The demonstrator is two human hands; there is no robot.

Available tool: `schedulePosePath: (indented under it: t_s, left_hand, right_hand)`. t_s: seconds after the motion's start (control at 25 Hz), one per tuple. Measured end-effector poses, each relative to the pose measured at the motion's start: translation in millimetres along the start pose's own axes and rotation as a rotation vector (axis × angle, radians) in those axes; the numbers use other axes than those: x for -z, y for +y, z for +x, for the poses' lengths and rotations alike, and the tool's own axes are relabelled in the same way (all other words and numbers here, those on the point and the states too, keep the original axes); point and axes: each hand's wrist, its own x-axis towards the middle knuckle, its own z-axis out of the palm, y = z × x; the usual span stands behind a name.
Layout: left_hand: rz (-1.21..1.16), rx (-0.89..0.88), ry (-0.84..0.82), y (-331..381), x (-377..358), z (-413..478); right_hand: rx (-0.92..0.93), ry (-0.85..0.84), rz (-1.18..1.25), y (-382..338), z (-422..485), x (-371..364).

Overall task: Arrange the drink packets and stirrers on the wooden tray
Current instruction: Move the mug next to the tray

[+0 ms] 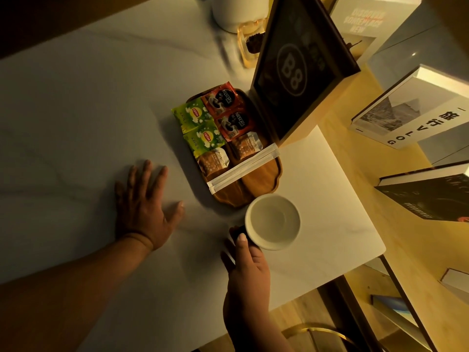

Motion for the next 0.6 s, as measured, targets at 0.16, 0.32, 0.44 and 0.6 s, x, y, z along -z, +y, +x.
schedulePosePath:
  t_s: [0.16,0.32,0.44,0.6]
  left_hand:
    - [0.005,0.004,0.003,0,-1,0]
    - [-0.017,0.005,0.008,-1,0,-2]
    - [-0.027,-0.009,0.034,-2,-4,-2]
    - [-0.032,-0.001,0.024,-12,-8,-3]
  right_hand:
    - [-0.028,0.006,0.054,-2,-2,-4]
    - [-0.003,0.021,0.076,-2,-3,-5]
    - [0.012,0.026,0.104,-1,-3,-6]
    - [0.074,0.049,0.067,7,-3,-8]
